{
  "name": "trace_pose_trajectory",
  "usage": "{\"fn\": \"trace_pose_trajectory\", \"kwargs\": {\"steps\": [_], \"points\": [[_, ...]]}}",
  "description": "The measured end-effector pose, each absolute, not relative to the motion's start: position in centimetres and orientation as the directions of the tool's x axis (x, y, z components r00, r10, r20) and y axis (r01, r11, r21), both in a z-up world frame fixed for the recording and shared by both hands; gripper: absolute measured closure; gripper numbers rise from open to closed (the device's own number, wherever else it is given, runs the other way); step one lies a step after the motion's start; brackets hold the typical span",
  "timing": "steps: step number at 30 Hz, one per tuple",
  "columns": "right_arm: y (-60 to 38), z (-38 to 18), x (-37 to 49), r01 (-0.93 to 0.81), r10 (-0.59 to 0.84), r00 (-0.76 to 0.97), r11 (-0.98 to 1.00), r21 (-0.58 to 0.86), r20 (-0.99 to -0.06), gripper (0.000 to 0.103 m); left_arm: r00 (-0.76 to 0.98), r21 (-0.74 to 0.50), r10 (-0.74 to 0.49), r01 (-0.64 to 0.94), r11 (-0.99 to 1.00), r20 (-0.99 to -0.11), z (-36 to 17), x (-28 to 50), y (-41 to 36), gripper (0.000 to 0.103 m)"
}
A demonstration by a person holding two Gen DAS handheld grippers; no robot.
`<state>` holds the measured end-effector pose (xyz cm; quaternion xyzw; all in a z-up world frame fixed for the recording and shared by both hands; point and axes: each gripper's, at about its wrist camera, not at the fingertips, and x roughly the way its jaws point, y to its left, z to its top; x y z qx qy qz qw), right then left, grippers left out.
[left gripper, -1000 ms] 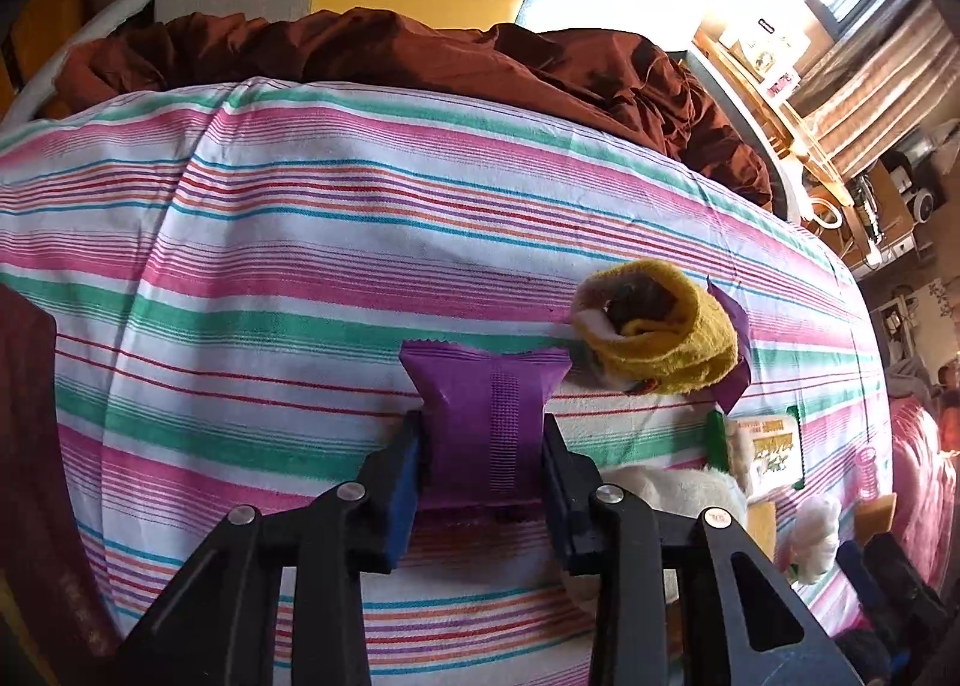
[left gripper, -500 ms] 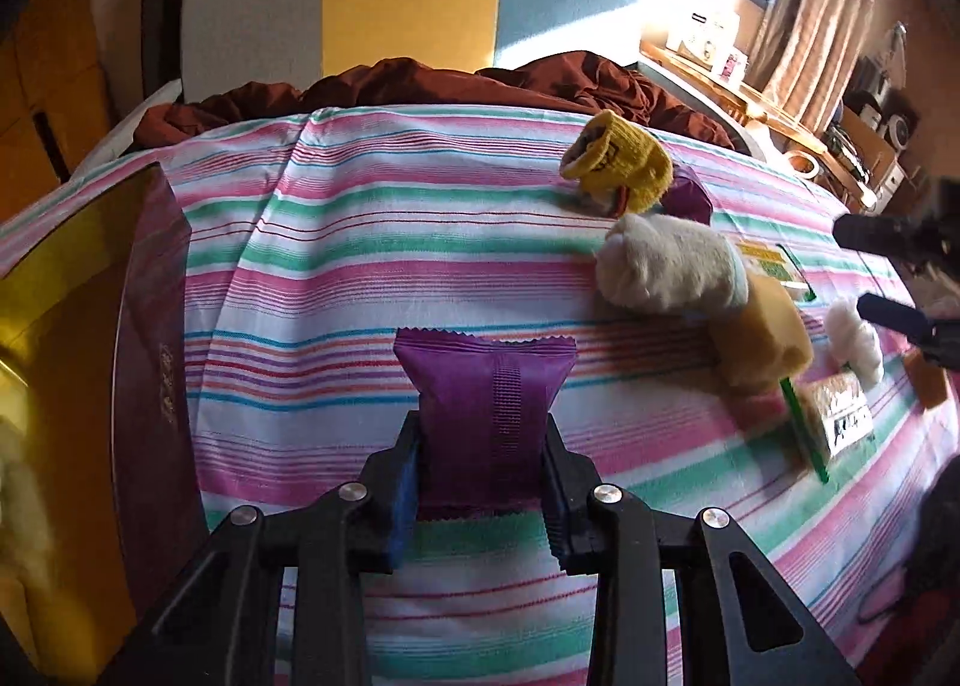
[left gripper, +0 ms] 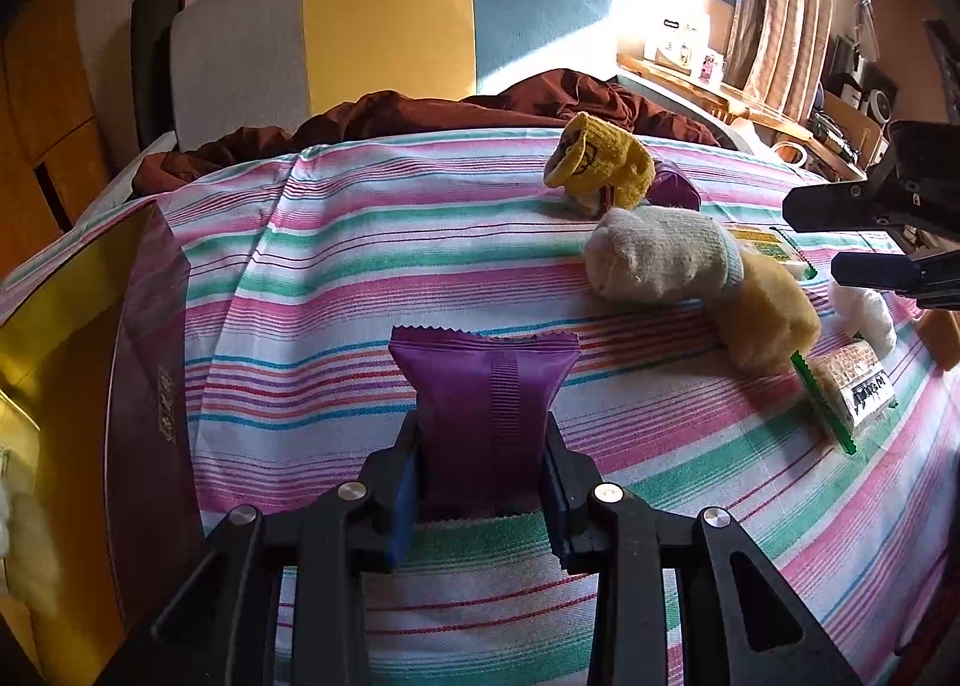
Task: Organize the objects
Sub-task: 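Grasp the yellow knit glove with the right tool while the left tool holds the pouch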
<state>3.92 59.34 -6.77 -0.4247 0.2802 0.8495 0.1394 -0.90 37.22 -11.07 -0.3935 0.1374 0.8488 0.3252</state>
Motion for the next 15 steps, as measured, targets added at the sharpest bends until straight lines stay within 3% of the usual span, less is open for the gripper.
{"fn": "trace_pose_trajectory", "kwargs": {"steps": [6,15], "points": [[58.1,-5.4,-0.1,-0.398,-0.008,-0.602,-0.864,0.309,-0.798,0.029,-0.477,-0.036,0.456,-0.66,-0.75,-0.751,-11.1,-0.9,37.0,0.068],[56.4,-6.4,-10.4,-0.301,0.077,-0.502,-0.949,0.091,-0.862,0.029,-0.468,-0.064,0.477,-0.66,-0.748,-0.744,-11.3,-1.2,36.8,0.068]]}}
